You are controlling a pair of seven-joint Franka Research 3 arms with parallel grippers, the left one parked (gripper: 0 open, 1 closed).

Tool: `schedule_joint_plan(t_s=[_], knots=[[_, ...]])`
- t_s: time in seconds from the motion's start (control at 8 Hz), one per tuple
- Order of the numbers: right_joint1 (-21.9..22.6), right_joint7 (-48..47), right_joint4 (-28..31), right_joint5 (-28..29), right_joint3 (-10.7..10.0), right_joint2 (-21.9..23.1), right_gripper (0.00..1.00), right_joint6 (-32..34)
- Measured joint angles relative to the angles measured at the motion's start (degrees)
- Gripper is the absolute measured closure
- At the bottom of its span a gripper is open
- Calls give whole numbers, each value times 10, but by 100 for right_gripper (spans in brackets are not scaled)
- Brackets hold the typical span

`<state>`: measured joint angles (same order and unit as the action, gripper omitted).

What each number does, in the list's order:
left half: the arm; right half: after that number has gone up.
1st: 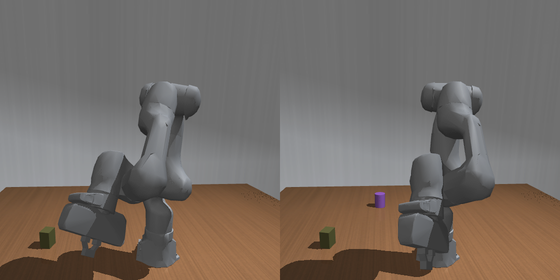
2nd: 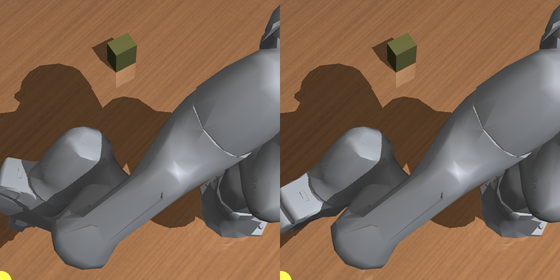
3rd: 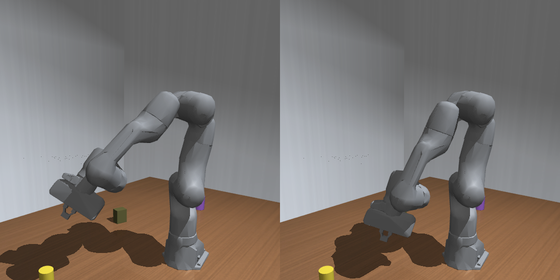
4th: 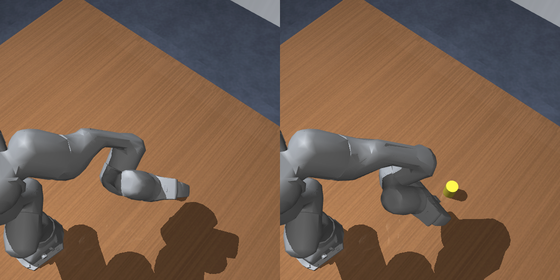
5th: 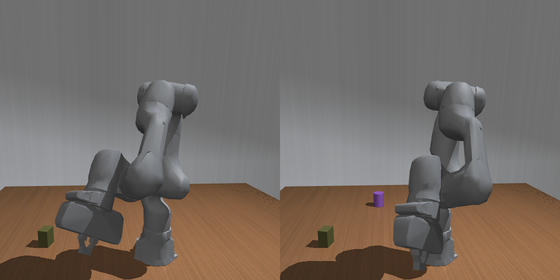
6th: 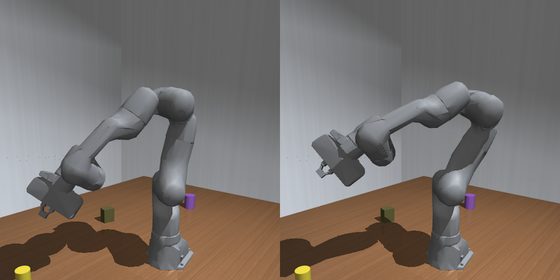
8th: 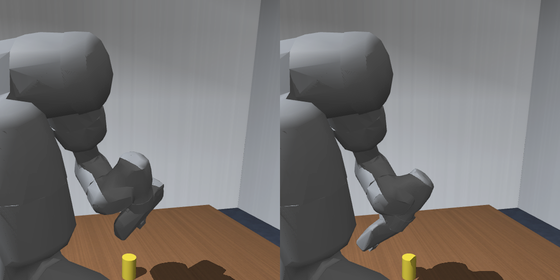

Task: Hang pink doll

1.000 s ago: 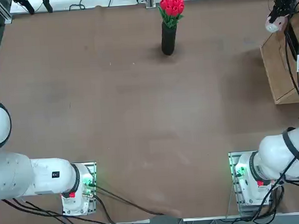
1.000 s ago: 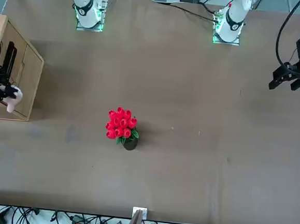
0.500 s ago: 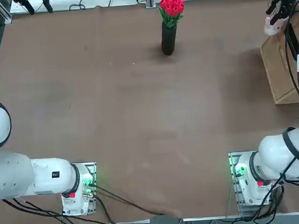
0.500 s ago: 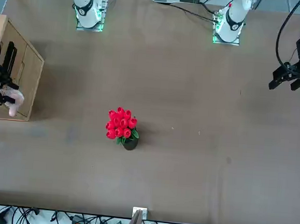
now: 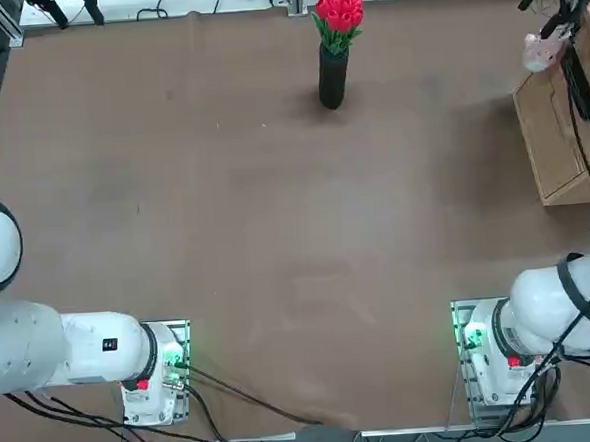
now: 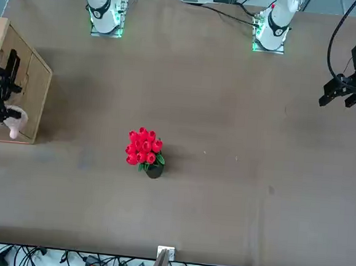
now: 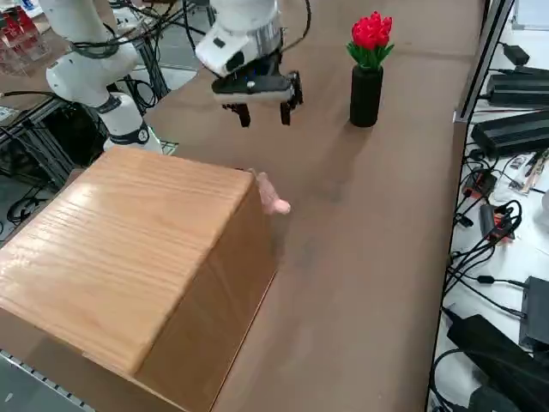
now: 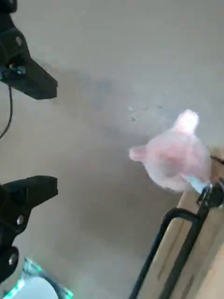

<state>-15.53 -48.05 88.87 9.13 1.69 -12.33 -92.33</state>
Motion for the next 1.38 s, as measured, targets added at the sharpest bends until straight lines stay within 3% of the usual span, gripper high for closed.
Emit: schedule_joint_plan(t_s=[0.25,0.75,1.0,1.38], knots=[[18,149,-15,-24,4,10,0,31],[122,363,-24,-71,5,16,0,45],[154,440,3,-74,5,60,0,31],[171,456,103,-77,5,167,0,-21]])
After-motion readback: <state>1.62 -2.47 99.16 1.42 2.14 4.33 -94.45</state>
